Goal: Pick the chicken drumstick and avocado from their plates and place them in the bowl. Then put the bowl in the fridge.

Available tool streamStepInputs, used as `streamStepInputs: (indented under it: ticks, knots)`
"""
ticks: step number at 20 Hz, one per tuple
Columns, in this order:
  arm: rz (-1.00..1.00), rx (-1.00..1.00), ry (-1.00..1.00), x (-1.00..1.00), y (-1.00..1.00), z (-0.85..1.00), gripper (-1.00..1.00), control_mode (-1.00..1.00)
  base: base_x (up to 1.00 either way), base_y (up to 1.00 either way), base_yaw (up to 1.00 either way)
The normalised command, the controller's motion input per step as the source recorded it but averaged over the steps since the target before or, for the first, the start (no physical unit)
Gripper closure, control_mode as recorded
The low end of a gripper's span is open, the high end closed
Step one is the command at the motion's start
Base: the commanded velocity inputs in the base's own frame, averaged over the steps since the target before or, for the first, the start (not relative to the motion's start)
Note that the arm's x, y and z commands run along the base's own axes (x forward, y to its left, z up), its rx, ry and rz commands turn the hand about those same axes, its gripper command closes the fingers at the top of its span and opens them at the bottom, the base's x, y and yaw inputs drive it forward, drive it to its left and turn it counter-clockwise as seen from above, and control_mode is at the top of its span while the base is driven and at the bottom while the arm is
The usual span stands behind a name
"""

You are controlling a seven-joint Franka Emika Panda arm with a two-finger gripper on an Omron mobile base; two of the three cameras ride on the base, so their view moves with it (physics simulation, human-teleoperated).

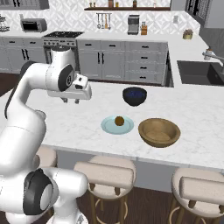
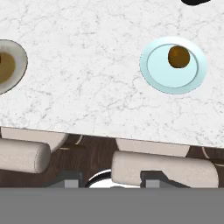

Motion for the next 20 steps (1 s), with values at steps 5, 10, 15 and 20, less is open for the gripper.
streamStepInputs:
  ticks: [5, 10, 15, 20]
  knots:
    - [0.00, 0.00, 0.00, -0.58, -0.15, -0.01, -1.00, -1.00, 0.00, 0.00, 0.00]
    - [0.00, 0.00, 0.00, -0.07, -0.62, -0.32, -1.00, -1.00, 0.00, 0.00, 0.00]
    - [0.00, 0.00, 0.01, 0.55, -0.56, -0.61, -1.00, -1.00, 0.00, 0.00, 0.00]
    - [0.00, 0.00, 0.06, 0.94, -0.34, -0.54, -1.00, -1.00, 0.00, 0.00, 0.00]
